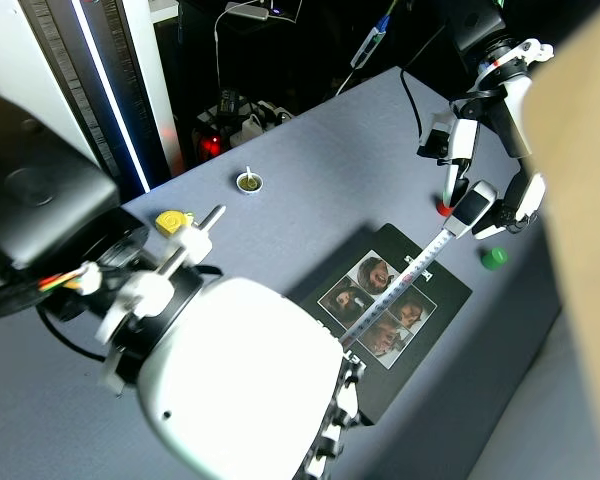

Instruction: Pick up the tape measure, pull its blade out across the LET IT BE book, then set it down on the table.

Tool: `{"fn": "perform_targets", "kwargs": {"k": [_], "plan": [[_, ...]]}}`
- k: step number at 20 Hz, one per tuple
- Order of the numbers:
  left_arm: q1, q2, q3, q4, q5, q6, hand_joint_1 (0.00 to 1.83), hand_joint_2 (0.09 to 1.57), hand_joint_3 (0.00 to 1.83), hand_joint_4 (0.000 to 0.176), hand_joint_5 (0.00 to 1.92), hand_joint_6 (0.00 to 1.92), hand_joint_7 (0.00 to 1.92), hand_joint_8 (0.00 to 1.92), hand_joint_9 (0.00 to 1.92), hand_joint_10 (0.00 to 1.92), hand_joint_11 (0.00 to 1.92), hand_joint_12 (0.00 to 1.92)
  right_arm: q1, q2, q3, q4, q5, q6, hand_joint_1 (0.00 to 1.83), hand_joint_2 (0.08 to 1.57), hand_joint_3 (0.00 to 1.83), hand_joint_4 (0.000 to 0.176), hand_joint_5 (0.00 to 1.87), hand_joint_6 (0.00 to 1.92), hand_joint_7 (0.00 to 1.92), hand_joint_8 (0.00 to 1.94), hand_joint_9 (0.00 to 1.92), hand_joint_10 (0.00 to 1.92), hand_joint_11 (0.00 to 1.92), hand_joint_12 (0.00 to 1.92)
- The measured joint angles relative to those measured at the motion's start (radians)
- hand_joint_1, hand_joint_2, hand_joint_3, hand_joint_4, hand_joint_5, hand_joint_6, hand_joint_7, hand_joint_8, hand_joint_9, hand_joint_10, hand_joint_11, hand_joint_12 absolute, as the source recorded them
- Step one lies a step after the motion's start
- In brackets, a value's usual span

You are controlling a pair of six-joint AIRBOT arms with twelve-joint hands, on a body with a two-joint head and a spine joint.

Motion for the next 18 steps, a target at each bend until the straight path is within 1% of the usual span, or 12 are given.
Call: {"fn": "perform_targets", "kwargs": {"k": [10, 11, 16, 18], "plan": [[-0.001, 0.0, 0.0, -0.002, 0.0, 0.007, 1.37, 1.14, 0.0, 0.0, 0.84, 1.0, 0.99, 1.01, 0.85, 1.38, 0.8, 1.38, 0.0, 0.038, 0.019, 0.016, -0.016, 0.0, 1.22, 1.15, 0.0, 0.0, 0.82, 1.15, 1.04, 0.98, 1.0, 0.64, 0.8, 1.28], [-0.001, 0.0, 0.0, -0.003, 0.002, 0.007, 1.37, 1.13, 0.0, 0.0, 0.88, 0.95, 0.99, 1.0, 0.85, 1.37, 0.81, 1.37, 0.0, 0.04, 0.02, 0.019, -0.016, 0.0, 1.21, 1.15, 0.0, 0.0, 0.82, 1.15, 1.04, 0.98, 0.99, 0.63, 0.78, 1.27], [-0.001, 0.0, 0.0, -0.003, 0.001, 0.007, 1.37, 1.13, 0.0, 0.0, 0.87, 0.98, 1.01, 0.98, 0.84, 1.37, 0.81, 1.36, 0.0, 0.042, 0.027, 0.021, -0.021, 0.0, 1.21, 1.15, 0.0, 0.0, 0.81, 1.16, 1.03, 1.0, 0.99, 0.64, 0.79, 1.27], [-0.001, 0.0, 0.0, -0.003, 0.001, 0.007, 1.38, 1.13, 0.0, 0.0, 0.91, 0.93, 1.0, 0.99, 0.84, 1.36, 0.81, 1.36, -0.001, 0.044, 0.027, 0.024, -0.019, 0.0, 1.22, 1.15, 0.0, 0.0, 0.8, 1.17, 1.03, 1.0, 0.99, 0.64, 0.78, 1.27]]}}
